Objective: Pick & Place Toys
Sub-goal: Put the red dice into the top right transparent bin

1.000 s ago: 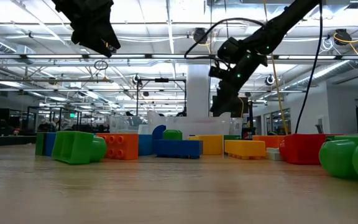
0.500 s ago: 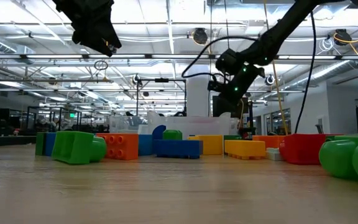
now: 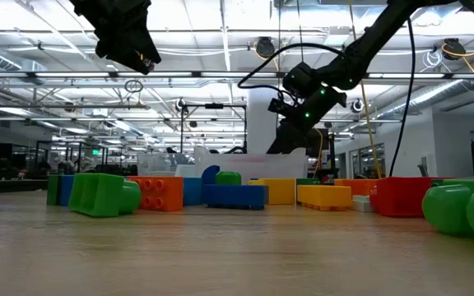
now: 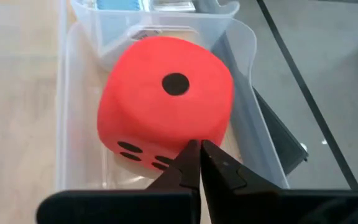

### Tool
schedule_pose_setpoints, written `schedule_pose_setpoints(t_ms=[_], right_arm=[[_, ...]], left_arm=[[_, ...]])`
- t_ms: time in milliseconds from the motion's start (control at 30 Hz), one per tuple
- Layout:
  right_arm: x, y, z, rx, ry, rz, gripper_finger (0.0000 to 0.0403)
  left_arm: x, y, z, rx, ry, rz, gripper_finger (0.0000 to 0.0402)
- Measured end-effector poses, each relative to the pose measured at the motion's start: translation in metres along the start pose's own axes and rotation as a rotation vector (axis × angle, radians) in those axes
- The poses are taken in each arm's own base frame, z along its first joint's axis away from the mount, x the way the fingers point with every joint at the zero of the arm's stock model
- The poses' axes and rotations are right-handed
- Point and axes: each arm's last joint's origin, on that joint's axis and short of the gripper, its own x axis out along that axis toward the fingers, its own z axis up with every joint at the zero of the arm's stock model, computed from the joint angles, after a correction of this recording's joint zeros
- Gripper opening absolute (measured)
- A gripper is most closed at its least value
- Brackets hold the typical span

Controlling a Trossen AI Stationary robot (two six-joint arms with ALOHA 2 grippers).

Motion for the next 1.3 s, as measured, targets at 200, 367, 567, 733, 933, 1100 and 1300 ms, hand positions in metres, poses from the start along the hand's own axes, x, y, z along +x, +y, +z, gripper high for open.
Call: schedule_pose_setpoints(t_ms=[200,367,567,733,933,1100,1300], right_arm=[[0.0,0.0,0.0,0.014,0.001,-0.004,0.0],[-0.008,-0.002,0.004,0.02,0.055,-0.135,0.0],[-0.02,0.005,0.003,0.087,0.113,-0.04,0.0],[-0.013,0.017,0.004,0.102,0.08,0.092,0.0],[-0.004,0.022,0.012,0.038,0.007,0.078,0.0],[-0.002,0.019,0.01,0.007,0.039,-0.01,0.0],[0.001,0.019,0.007,-0.001,0.11,-0.122,0.0]], left_arm=[[0.0,0.0,0.0,0.0,0.0,0.0,0.0321],[0.0,0.0,0.0,0.001,0.0,0.0,0.0321],[0.0,0.0,0.0,0.001,0.0,0.0,0.0321],[0.0,0.0,0.0,0.004,-0.002,0.0,0.0321],[0.0,0.0,0.0,0.0,-0.005,-0.001,0.0321],[0.0,0.0,0.001,-0.003,-0.005,-0.002,0.0321],[0.0,0.0,0.001,-0.003,-0.006,-0.002,0.0321]])
